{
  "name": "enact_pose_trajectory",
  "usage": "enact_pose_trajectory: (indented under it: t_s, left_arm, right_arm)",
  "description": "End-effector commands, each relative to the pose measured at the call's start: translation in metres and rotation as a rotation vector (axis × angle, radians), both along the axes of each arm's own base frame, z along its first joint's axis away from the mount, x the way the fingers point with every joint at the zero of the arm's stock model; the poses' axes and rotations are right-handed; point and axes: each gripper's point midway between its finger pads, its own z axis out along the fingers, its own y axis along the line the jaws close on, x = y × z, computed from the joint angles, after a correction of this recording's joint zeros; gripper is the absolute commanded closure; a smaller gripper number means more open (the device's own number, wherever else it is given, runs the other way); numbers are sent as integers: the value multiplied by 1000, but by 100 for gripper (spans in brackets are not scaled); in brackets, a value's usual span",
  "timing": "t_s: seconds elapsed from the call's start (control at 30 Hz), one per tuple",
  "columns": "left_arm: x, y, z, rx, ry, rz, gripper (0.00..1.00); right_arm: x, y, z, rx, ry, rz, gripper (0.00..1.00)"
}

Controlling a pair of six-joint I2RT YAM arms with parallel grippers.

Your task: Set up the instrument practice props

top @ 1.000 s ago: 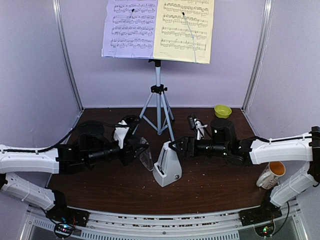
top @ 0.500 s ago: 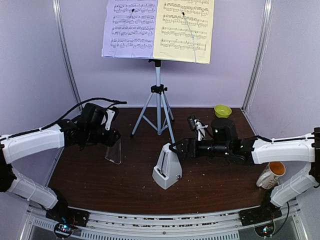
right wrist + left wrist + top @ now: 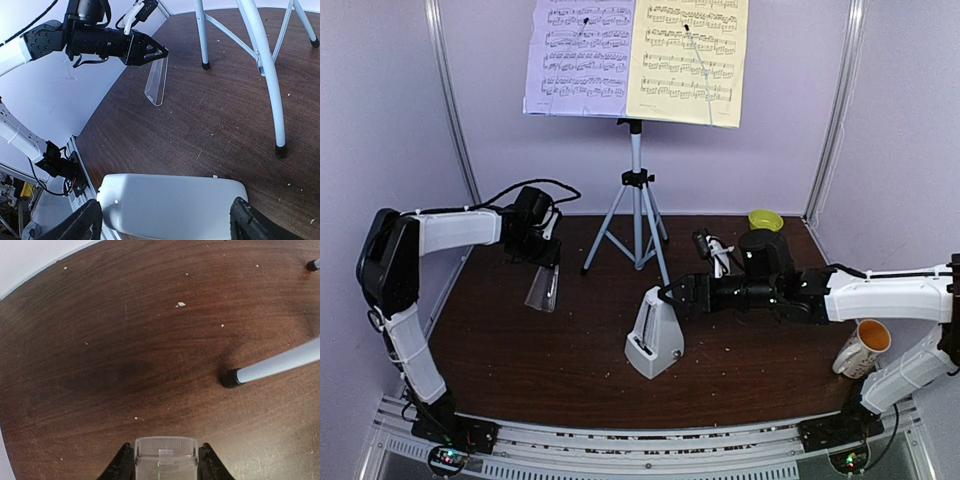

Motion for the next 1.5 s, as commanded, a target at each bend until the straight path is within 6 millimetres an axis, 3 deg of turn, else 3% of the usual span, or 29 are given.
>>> enact_pose_trajectory:
  t_s: [0.0,0.1,0.23,0.4,0.5,0.67,0.83,0.97,1.13,1.27,1.47]
  left_arm:
    - [25,7,0,-5,2,0,90]
    - [32,9,-4,-5,11,4,83]
    - [35,6,2,-18,0,-11,64]
    - [34,7,27,-37,-54,-21,45]
    - [28,8,40,-51,-89,-23,38]
    - [6,3,52,-123,-114,-60,37]
    - [-28,-14,62,-221,-176,-122,37]
    - [-51,-33,59,-242,-190,-186,39]
    - [-78,-62,45,-272,-182,-260,42]
    - [-91,-72,38,-315,-168,-276,45]
    - [-109,-80,27,-354,-156,-294,49]
  right_arm:
    - [4,-4,17,9,-30,-21,11]
    - [4,-6,22,13,-36,-24,11]
    - [3,-9,32,22,-52,-27,7]
    - [-4,-19,44,7,-76,-30,0]
    - [-8,-28,38,-14,-65,-39,0]
    - [-20,-42,-3,-59,7,-53,3]
    - [-32,-54,-53,-102,88,-75,13]
    - [-39,-49,-76,-94,131,-67,25]
    - [-40,-31,-88,-88,153,-48,39]
    - [-35,-19,-94,-72,170,-45,53]
    - [-22,-4,-97,-77,168,-50,59]
